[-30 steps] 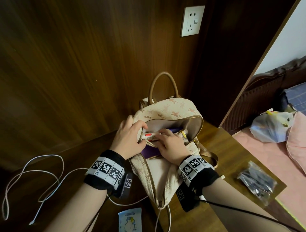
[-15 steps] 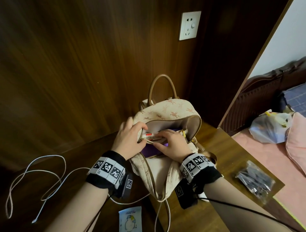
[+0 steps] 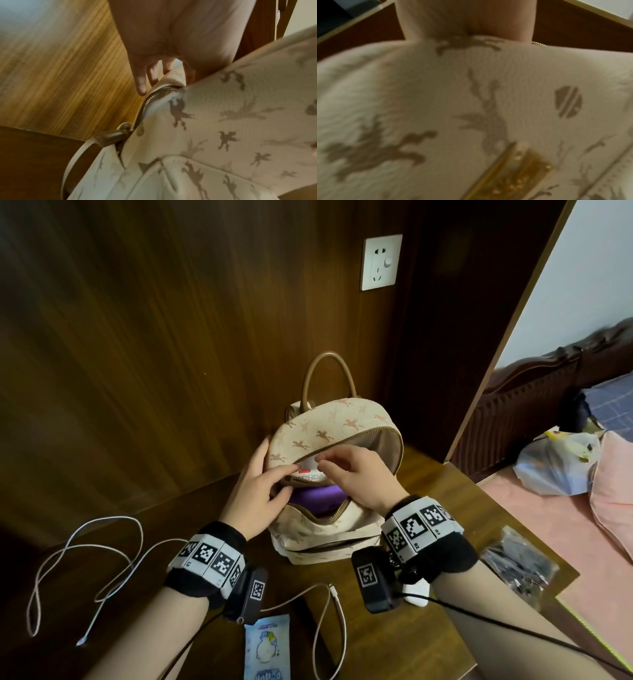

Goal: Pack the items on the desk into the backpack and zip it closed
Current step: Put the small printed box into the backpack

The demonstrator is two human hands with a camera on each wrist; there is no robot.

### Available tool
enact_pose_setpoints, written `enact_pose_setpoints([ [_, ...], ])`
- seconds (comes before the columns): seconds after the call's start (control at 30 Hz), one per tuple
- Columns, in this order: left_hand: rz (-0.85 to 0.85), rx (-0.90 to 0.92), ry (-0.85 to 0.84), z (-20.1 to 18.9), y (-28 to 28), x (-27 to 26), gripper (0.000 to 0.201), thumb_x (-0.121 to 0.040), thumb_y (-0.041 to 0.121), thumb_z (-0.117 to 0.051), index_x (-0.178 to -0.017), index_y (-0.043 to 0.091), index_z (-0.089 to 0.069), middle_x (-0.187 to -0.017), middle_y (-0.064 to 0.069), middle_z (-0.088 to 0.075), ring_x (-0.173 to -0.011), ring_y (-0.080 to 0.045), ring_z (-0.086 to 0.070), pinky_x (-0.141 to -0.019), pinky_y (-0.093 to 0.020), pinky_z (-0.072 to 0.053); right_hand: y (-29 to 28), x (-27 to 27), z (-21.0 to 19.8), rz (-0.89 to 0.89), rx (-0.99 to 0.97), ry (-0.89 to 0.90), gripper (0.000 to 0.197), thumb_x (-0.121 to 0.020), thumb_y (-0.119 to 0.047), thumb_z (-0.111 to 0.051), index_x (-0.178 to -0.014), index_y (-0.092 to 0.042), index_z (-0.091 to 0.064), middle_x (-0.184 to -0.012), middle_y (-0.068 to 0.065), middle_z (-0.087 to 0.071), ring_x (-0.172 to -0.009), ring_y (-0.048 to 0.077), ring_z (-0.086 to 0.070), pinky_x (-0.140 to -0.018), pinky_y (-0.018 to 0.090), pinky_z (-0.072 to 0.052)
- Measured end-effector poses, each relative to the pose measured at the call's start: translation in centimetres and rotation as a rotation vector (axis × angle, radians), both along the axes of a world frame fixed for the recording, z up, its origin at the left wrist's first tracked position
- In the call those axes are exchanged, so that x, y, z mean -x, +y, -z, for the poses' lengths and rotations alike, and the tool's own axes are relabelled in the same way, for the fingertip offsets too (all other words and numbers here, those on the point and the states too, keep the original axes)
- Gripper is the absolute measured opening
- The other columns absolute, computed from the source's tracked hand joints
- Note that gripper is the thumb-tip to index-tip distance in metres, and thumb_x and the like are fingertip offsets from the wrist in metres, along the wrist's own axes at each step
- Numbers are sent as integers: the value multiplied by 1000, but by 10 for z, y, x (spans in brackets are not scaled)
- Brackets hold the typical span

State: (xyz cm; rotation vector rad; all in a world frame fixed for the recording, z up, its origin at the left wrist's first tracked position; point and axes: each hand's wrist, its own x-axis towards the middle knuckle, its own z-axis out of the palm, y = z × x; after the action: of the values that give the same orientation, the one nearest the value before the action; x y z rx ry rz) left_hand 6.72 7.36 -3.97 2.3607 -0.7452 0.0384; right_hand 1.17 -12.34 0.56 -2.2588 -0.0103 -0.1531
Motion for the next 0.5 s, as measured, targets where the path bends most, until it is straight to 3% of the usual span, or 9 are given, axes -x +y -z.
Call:
enact_pose_setpoints([
  [0.17,-26,18,-6,3,9,11,30,-93,14,-58,-121,21,-63,-158,4,-14,-141,-17,-26,-113,-36,-30,14,14,-13,-22,-7,-162,21,-91,-29,-55,-108,-23,-66,-102,-11,-67,-87,-1,-59,-79,17,-48],
  [0.3,-103,61,-42,8,21,23,20,-91,13,-60,-110,15,-63,-149,3,-31,-129,-14,-40,-99,-27,-36,26,22,-25,-45,13,-255,25,-91,-29,-55,-112,-20,-65,-107,-9,-65,-86,-3,-58,-76,14,-47],
  [0.5,-151,12,-40,33,46,40,26,-88,16,-62,-114,16,-60,-138,-1,-43,-122,-22,-48,-94,-40,-46,55,44,-32,-120,8,-467,15,-88,-22,-60,-98,-18,-71,-91,-8,-69,-83,2,-61,-76,27,-52],
])
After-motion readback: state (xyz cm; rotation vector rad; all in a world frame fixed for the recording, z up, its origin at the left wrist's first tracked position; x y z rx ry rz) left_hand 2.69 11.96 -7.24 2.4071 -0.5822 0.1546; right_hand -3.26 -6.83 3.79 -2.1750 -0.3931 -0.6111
